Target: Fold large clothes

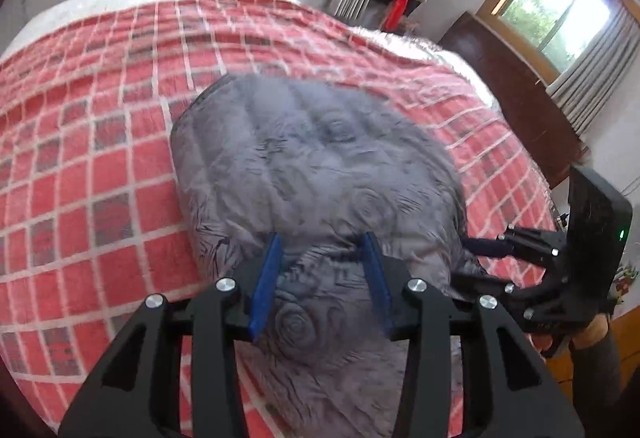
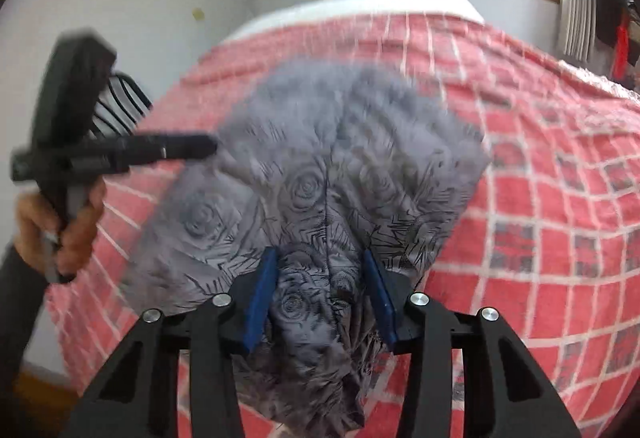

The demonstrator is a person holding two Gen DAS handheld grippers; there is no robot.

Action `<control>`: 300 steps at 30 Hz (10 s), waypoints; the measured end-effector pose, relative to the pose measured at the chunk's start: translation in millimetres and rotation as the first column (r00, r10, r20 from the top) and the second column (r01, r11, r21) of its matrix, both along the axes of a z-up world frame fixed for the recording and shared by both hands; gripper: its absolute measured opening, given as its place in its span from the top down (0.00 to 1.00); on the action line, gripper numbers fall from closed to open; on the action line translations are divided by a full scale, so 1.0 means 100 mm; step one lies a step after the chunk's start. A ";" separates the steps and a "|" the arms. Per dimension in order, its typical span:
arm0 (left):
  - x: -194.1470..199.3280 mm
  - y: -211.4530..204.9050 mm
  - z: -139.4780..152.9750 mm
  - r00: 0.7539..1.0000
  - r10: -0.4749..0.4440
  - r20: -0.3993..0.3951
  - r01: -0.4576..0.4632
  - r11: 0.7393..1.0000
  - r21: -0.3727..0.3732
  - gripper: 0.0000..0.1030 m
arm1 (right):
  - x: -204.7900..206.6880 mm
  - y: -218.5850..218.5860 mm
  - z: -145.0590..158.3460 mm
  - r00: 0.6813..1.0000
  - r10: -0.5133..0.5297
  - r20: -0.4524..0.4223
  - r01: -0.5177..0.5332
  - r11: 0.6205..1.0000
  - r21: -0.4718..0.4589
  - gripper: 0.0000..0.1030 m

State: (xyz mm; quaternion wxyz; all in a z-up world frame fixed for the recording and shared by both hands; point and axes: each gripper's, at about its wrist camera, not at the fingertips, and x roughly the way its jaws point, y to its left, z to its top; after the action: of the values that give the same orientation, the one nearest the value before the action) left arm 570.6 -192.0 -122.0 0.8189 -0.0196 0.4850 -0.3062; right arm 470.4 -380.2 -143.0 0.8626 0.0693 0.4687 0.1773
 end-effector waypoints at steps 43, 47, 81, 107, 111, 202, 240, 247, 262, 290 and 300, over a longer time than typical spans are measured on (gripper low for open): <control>-0.23 0.04 0.21 0.999 -0.040 0.010 0.040 0.999 0.035 0.58 | -0.04 -0.37 0.27 0.995 -0.083 -0.051 0.089 0.987 0.132 0.81; -0.73 0.21 0.33 0.994 -0.102 0.030 0.103 0.994 -0.022 0.57 | -0.43 -0.26 0.40 1.000 -0.026 -0.010 0.027 0.987 0.160 0.81; 0.06 0.77 -0.43 0.983 0.036 -0.178 -0.079 0.966 -0.244 0.05 | 0.30 -0.83 -0.34 0.971 -0.080 -0.227 0.187 0.841 0.507 0.10; 0.17 0.52 -0.49 0.973 -0.043 -0.226 -0.024 0.957 -0.288 0.42 | 0.27 -0.35 -0.13 0.987 -0.032 -0.155 0.107 0.858 0.502 0.56; -0.08 0.75 -0.34 0.975 -0.044 -0.220 -0.017 0.963 -0.271 0.42 | 0.04 -0.03 -0.02 0.990 0.021 -0.139 0.053 0.859 0.510 0.57; -4.72 1.68 0.59 0.778 0.392 0.490 -0.516 0.845 0.143 0.03 | -3.88 1.98 0.86 0.924 -0.182 0.338 0.225 0.970 -0.094 0.04; -5.80 1.60 0.78 0.752 0.437 0.493 -0.537 0.840 0.075 0.03 | -4.69 2.30 0.96 0.885 -0.169 0.433 0.285 0.934 -0.216 0.04; -5.79 1.64 0.80 0.755 0.445 0.482 -0.524 0.851 0.034 0.03 | -4.68 2.29 0.96 0.885 -0.171 0.433 0.286 0.933 -0.217 0.04; -5.75 1.61 0.78 0.737 0.453 0.502 -0.549 0.834 0.053 0.03 | -4.65 2.28 0.93 0.885 -0.176 0.432 0.287 0.935 -0.207 0.04; -5.73 1.69 0.77 0.733 0.467 0.495 -0.567 0.821 0.065 0.03 | -4.69 2.31 0.96 0.878 -0.193 0.438 0.296 0.938 -0.179 0.04; -5.73 1.69 0.77 0.735 0.465 0.493 -0.565 0.822 0.068 0.03 | -4.68 2.32 0.95 0.879 -0.198 0.434 0.298 0.938 -0.175 0.04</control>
State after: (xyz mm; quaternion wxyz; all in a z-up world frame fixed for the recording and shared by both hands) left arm -2.3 -22.6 -44.9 0.9587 0.0064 0.2842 -0.0081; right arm 2.0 -148.6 -47.9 0.9592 -0.0129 0.2819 0.0180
